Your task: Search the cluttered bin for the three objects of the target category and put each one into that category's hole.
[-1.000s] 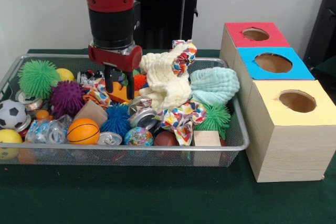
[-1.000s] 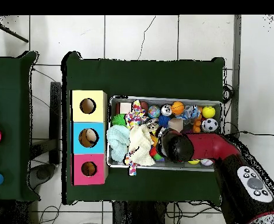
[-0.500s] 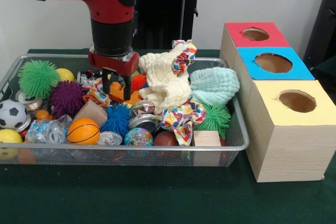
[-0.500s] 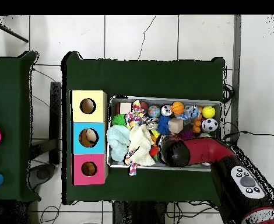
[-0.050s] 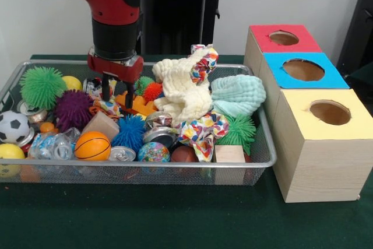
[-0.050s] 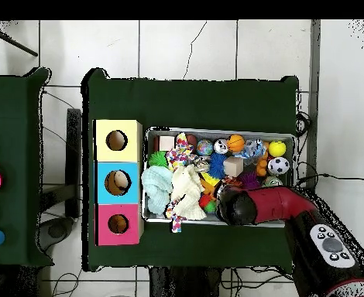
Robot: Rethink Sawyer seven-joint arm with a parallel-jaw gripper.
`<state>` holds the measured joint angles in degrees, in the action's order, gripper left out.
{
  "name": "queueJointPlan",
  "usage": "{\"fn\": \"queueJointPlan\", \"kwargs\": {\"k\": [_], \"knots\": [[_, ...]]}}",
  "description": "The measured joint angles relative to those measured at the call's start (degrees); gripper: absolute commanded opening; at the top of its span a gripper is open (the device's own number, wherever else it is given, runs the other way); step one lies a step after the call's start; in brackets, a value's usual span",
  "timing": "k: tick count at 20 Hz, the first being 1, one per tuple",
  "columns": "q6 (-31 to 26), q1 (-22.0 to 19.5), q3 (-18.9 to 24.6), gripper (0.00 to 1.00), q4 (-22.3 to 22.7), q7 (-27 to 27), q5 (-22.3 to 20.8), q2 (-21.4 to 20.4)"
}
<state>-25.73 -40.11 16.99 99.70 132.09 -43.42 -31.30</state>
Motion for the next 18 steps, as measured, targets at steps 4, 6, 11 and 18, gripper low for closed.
{"fn": "queueJointPlan", "kwargs": {"k": [4,6,11,18], "knots": [[0.0,-0.2,-0.1,1.0,-0.5,0.0,-0.5,0.1],[0.0,-0.2,-0.1,1.0,-1.0,0.0,-1.2,0.4],[0.4,-0.2,-0.2,1.0,-2.5,0.0,-2.5,1.1],[1.5,-0.2,-0.2,1.0,-2.9,0.0,-2.6,1.2]]}}
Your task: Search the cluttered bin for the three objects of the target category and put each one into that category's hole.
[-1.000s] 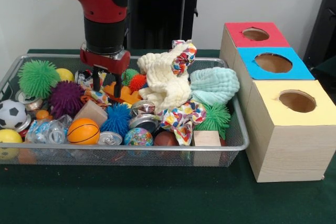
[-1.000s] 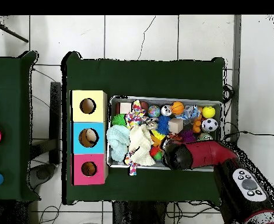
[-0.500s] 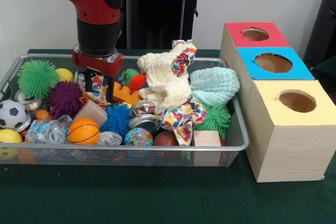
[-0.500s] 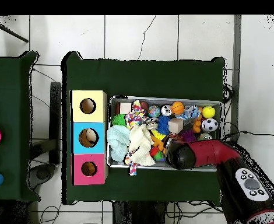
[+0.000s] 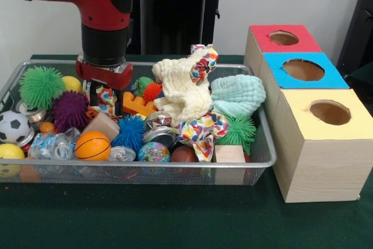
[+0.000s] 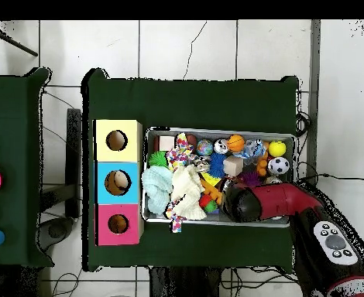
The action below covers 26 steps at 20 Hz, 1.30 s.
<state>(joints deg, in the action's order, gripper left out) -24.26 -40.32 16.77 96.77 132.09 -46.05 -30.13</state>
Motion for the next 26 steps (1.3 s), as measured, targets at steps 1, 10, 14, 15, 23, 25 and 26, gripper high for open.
{"fn": "queueJointPlan", "kwargs": {"k": [1,10,14,15,23,25,26], "knots": [[0.0,0.0,0.0,1.0,0.0,0.0,0.0,0.0],[0.0,-0.2,0.0,1.0,0.0,0.0,0.0,-0.9],[-0.9,-0.2,0.0,1.0,0.0,0.0,1.0,-2.2],[-1.5,-0.2,0.0,1.0,0.0,0.0,1.4,-2.5],[-10.8,-1.1,0.0,1.0,-0.2,0.0,7.0,-4.8],[-11.2,-1.7,0.1,1.0,-0.3,0.0,7.1,-4.5],[-11.2,-1.9,0.1,1.0,-0.4,0.0,7.1,-4.4]]}}
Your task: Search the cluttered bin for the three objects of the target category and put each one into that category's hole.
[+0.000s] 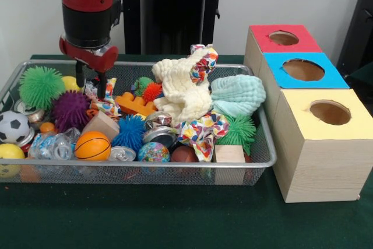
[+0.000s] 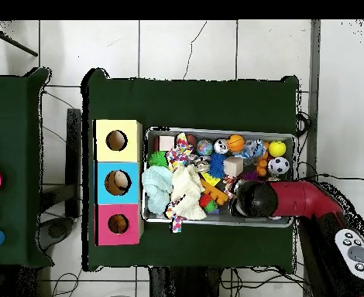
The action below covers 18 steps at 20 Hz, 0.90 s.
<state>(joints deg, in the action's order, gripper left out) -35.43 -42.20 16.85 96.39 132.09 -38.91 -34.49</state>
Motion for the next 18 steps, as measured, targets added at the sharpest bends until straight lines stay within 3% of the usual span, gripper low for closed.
{"fn": "queueJointPlan", "kwargs": {"k": [18], "knots": [[6.4,-2.9,1.8,1.0,-0.1,0.0,-0.1,5.7]]}}
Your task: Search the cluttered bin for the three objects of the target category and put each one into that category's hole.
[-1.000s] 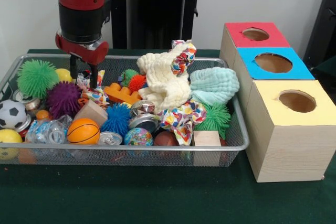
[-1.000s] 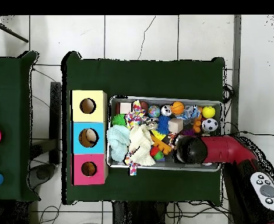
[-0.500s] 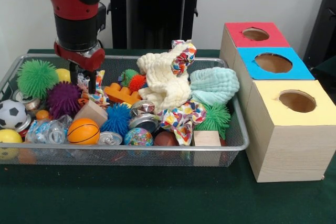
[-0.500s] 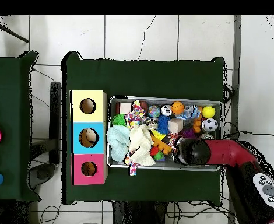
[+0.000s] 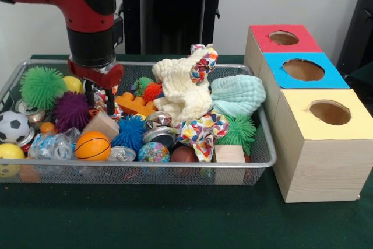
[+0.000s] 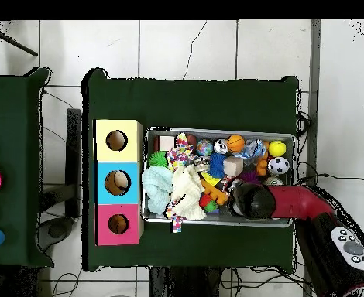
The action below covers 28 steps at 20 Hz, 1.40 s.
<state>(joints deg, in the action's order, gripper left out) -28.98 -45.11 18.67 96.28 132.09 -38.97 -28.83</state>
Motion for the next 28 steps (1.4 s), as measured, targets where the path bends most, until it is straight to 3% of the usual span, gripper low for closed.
{"fn": "queueJointPlan", "kwargs": {"k": [5,12,15,16,22,24,28], "knots": [[0.8,0.6,-0.3,1.0,0.0,0.0,-0.4,0.0],[7.7,4.1,-3.0,1.0,-0.3,0.0,-4.5,0.3],[13.0,7.6,-7.1,1.0,-0.8,0.0,-6.1,0.3],[17.4,10.6,-10.6,1.0,-1.2,0.0,-6.4,0.4],[29.2,17.4,-18.9,1.0,-2.8,0.0,-5.3,1.9],[32.4,18.8,-21.1,1.0,-2.9,0.0,-4.2,2.6],[33.0,17.9,-20.6,1.0,-2.7,0.0,-3.6,3.0]]}}
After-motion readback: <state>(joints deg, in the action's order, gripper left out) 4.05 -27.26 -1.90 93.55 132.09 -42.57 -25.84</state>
